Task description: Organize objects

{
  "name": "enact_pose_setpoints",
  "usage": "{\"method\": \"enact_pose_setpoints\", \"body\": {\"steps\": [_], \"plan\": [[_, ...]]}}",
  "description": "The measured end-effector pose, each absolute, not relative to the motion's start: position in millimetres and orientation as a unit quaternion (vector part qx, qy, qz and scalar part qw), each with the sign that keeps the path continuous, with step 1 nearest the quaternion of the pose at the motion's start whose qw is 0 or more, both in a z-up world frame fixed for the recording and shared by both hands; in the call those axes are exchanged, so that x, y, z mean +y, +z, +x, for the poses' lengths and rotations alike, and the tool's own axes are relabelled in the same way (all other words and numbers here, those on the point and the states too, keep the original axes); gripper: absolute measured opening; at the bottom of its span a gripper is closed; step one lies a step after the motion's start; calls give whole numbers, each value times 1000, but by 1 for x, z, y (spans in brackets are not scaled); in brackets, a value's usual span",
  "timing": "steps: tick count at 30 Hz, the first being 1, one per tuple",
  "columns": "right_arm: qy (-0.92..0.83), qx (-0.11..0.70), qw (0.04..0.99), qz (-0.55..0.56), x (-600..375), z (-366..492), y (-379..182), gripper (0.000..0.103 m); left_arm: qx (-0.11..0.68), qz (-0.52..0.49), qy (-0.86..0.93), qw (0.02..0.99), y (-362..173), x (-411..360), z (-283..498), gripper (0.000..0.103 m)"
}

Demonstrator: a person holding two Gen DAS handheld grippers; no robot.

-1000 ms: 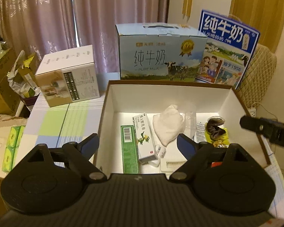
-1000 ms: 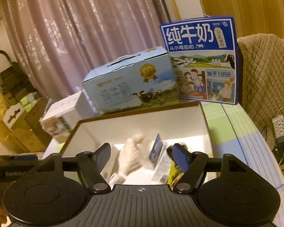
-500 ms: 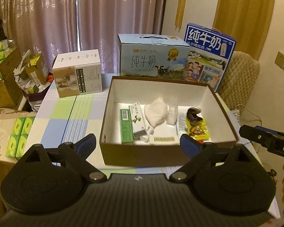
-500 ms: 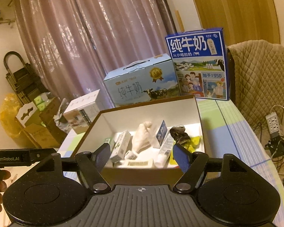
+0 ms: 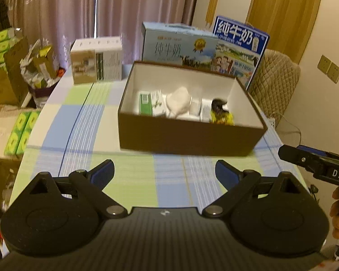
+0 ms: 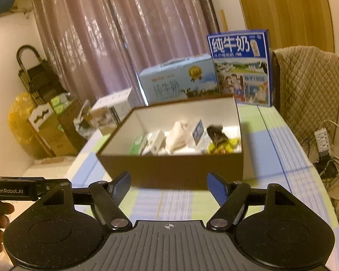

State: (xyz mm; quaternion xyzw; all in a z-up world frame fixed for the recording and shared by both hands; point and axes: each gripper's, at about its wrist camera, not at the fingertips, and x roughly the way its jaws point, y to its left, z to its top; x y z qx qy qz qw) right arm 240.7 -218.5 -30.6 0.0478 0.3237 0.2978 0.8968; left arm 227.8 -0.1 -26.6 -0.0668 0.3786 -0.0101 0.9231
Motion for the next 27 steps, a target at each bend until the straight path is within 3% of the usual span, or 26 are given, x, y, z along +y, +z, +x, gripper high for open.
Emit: {"method": "enact_pose_setpoints", "body": {"steps": [27], "plan": [[305,374,876,-6,-226,93,-4,72,391,-31,12,920,2,-11,71,94]]}}
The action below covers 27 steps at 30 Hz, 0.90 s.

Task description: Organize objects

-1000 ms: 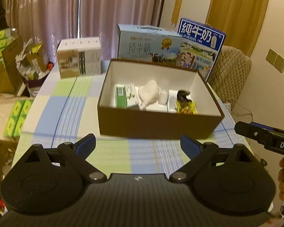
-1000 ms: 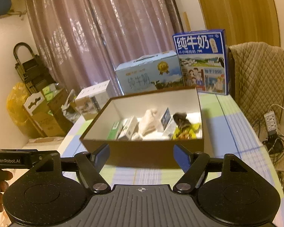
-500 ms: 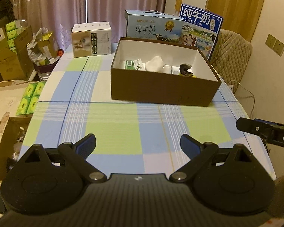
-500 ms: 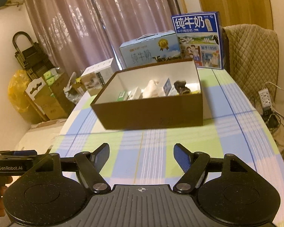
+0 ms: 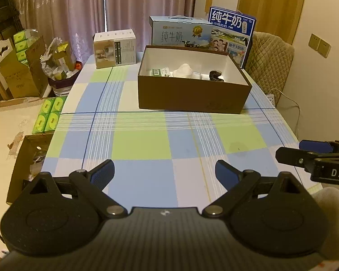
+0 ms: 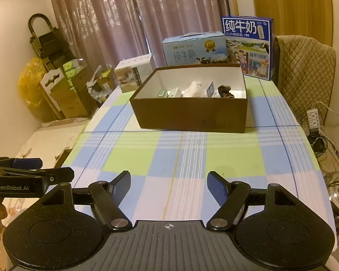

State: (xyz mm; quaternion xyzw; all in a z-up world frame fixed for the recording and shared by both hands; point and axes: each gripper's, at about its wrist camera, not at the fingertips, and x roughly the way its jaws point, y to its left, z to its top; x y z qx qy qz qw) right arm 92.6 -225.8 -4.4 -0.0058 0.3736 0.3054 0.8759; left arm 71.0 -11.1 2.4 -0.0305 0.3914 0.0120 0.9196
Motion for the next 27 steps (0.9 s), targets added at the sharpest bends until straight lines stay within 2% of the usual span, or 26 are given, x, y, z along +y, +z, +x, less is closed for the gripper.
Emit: {"method": "enact_pose_setpoints", "body": {"steps": [27], "plan": [[299,383,874,-14,-232,73,-6,72,400,-21,10,916,0,-24,52,94]]}}
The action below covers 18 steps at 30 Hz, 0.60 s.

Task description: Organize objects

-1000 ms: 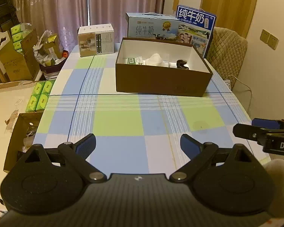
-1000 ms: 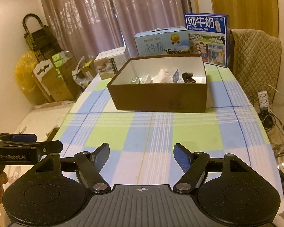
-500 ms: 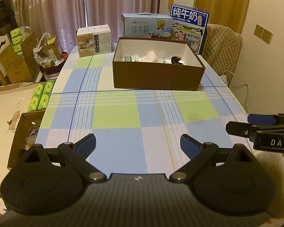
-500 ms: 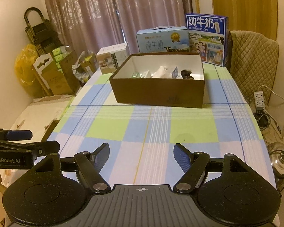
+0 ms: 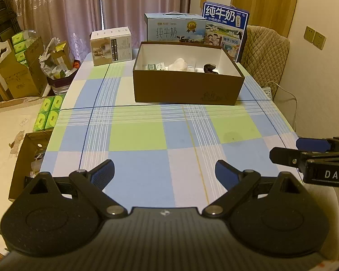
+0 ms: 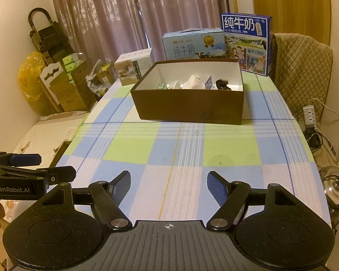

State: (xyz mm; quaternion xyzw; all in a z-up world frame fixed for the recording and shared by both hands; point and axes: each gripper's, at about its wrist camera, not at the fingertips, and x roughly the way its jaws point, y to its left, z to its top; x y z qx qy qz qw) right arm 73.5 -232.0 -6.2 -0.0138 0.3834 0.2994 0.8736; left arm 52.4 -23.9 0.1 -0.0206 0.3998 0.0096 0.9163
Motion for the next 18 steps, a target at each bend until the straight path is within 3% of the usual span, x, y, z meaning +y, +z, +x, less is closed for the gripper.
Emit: {"method": "enact_pose_setpoints", "body": {"steps": [18], "plan": [[300,386,872,-13,-231,74,-8,72,402,-21,10,915,-4,-25,51,94]]}}
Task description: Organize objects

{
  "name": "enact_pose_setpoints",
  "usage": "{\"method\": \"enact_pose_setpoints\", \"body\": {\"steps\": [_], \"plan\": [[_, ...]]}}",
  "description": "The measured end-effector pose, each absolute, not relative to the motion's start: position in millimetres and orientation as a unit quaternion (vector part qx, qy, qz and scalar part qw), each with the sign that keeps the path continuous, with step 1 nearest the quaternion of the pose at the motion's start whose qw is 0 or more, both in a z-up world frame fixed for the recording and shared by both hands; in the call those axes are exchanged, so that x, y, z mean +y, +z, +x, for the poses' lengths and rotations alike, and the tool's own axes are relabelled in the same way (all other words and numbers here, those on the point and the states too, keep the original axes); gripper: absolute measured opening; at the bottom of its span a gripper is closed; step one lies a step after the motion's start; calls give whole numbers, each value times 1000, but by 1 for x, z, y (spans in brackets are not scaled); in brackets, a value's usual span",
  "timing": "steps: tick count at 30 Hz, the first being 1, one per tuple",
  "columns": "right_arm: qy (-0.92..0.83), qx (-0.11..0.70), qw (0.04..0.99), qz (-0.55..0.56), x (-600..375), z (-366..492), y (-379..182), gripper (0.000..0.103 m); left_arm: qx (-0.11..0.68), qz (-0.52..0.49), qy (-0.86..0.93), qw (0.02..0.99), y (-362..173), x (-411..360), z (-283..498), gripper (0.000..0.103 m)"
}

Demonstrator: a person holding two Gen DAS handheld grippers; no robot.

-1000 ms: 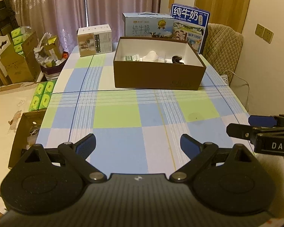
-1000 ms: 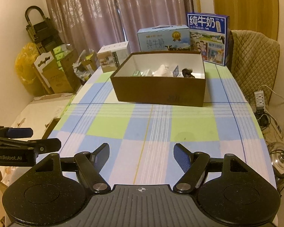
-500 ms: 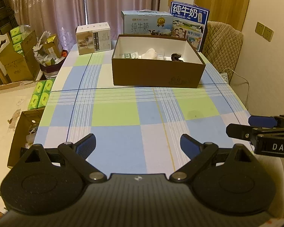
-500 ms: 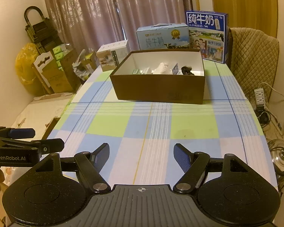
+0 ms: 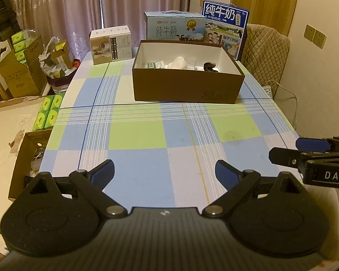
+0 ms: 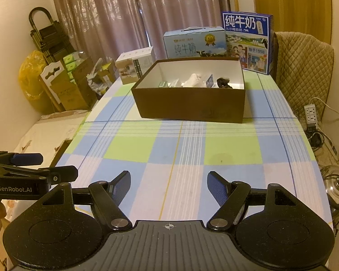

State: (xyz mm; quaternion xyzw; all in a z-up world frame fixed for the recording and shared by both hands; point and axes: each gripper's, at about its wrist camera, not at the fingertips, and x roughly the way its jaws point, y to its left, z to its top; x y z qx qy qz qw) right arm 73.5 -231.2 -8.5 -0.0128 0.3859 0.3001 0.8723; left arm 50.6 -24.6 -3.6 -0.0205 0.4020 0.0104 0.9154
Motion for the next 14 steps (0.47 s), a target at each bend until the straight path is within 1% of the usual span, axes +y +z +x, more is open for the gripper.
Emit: {"method": "enact_pose_setpoints", "body": {"steps": [14], "plan": [[300,388,871,-10,-231,75,-12,72,403,-19,12,915,-8,-28,52,94]]}}
